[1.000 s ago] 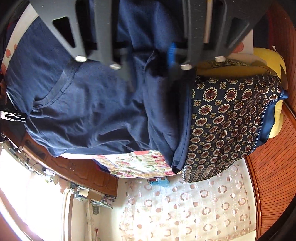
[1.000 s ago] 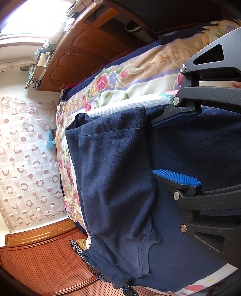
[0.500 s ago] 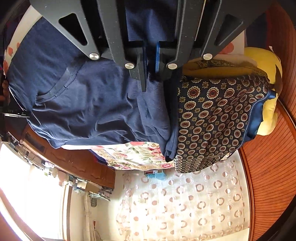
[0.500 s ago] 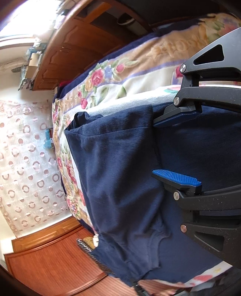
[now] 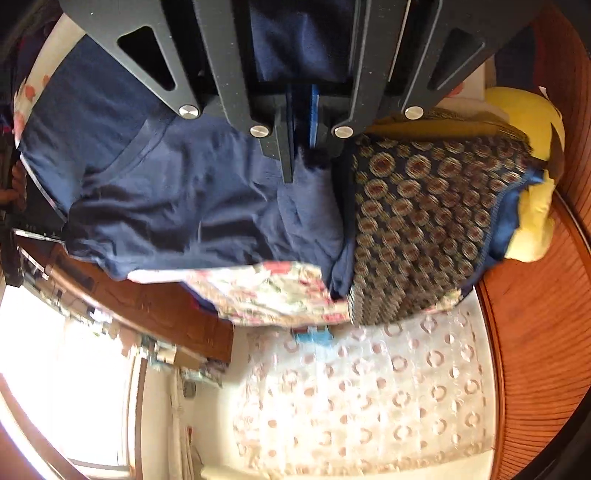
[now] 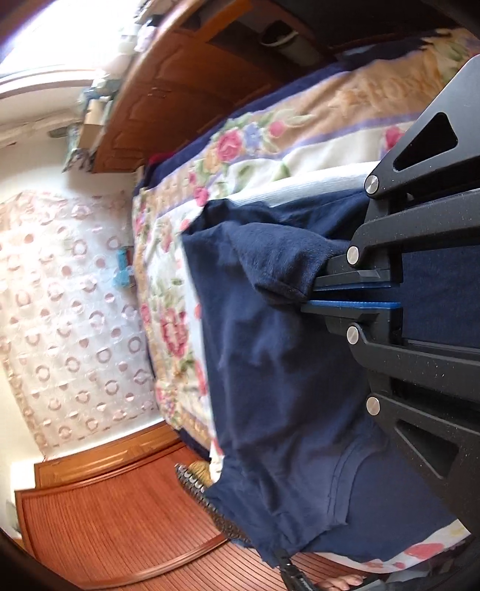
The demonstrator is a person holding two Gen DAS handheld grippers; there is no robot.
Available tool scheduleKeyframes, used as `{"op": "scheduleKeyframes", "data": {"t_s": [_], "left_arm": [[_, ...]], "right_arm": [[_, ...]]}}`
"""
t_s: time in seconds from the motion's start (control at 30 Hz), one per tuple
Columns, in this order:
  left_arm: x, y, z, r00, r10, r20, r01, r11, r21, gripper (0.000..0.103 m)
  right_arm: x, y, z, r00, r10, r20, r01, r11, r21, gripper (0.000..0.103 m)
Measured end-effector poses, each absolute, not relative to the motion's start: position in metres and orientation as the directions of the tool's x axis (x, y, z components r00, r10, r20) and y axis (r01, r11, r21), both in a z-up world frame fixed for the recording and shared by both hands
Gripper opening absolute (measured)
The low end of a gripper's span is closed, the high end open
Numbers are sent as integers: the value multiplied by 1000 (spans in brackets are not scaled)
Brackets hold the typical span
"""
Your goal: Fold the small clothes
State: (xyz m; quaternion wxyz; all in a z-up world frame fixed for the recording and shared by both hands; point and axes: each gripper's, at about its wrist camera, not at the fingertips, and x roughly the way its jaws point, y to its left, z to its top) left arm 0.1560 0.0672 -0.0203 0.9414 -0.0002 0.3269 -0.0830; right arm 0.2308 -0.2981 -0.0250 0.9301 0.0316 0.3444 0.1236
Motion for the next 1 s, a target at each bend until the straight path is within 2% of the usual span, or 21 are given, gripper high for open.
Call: {"op": "scheduleKeyframes", "data": {"t_s": [0.27, 0.4, 0.77, 1.0], "left_arm": [[121, 71, 25, 833, -195, -518, 182, 980, -78, 6], [103, 81, 30, 839, -198, -507, 168, 980, -104, 6], [59, 105, -13, 807, -152, -570, 89, 987, -137, 6], [61, 107, -56, 732, -126, -670, 55, 991, -126, 7]], "right_arm": [[179, -308, 14, 796, 297, -527, -263, 955, 140, 3], [145, -319, 22, 813, 308, -493, -281, 951, 131, 3], [64, -341, 1, 810, 292, -508, -272, 955, 116, 0], [51, -351, -40, 751, 265, -605, -222, 964, 146, 0]]}}
